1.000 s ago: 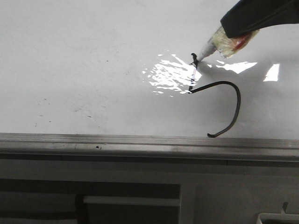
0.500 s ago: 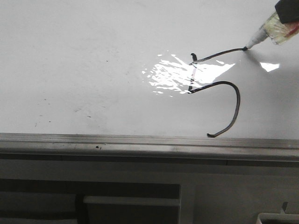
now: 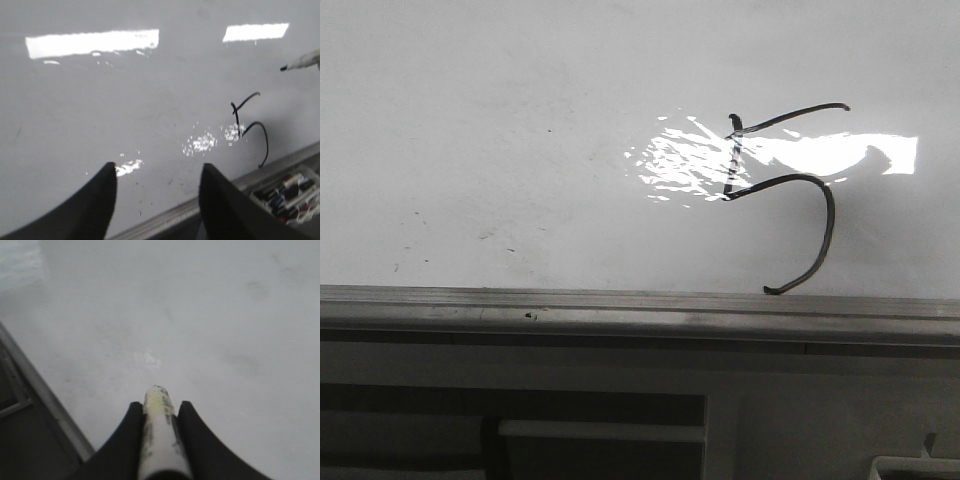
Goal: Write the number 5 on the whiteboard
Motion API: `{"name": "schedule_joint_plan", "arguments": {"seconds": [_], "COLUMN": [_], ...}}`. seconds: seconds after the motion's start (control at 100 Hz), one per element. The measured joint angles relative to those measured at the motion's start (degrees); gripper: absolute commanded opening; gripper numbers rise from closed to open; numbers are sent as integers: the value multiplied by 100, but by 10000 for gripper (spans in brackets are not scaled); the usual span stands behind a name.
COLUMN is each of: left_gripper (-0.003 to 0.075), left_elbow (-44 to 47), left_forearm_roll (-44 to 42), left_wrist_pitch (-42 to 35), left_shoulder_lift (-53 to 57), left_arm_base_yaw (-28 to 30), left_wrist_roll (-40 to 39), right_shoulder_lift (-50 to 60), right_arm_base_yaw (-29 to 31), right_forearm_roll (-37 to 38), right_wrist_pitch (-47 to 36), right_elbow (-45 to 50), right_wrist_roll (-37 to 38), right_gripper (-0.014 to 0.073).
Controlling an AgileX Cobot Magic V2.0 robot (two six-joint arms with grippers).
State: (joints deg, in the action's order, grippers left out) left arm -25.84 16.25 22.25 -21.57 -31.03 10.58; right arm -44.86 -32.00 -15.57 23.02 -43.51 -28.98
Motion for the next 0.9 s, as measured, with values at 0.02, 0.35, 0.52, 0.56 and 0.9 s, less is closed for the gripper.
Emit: {"name": "schedule_joint_plan", "arguments": {"seconds": [0.02, 0.35, 0.52, 0.56, 0.9], "left_gripper": [514, 512, 512, 512, 419], "left_elbow": [-30, -1017, -1288, -1329, -1617], "left_forearm_roll": [33, 1838, 2054, 2065, 2148], "left_wrist_pitch": [88, 1069, 1104, 1092, 409], "left_shoulder_lift": [-101, -2103, -2982, -3164, -4019], "left_arm_base_yaw": [0, -713, -1431, -1599, -2203], "left_wrist_roll": [132, 3322, 4071, 4153, 4265], "right_shoulder_lift": [-26, -1222, -1420, -1420, -1420], "right_arm_base_yaw": [-127, -1900, -2216, -2215, -2295], "right_forearm_roll": [0, 0, 0, 0, -13], "right_wrist_pitch": [24, 221, 41, 14, 47], "right_elbow": [-13, -23, -78, -78, -90], "right_wrist_roll": [-31, -996, -1145, -1148, -1156], "right_gripper": [-42, -44, -44, -44, -44]}}
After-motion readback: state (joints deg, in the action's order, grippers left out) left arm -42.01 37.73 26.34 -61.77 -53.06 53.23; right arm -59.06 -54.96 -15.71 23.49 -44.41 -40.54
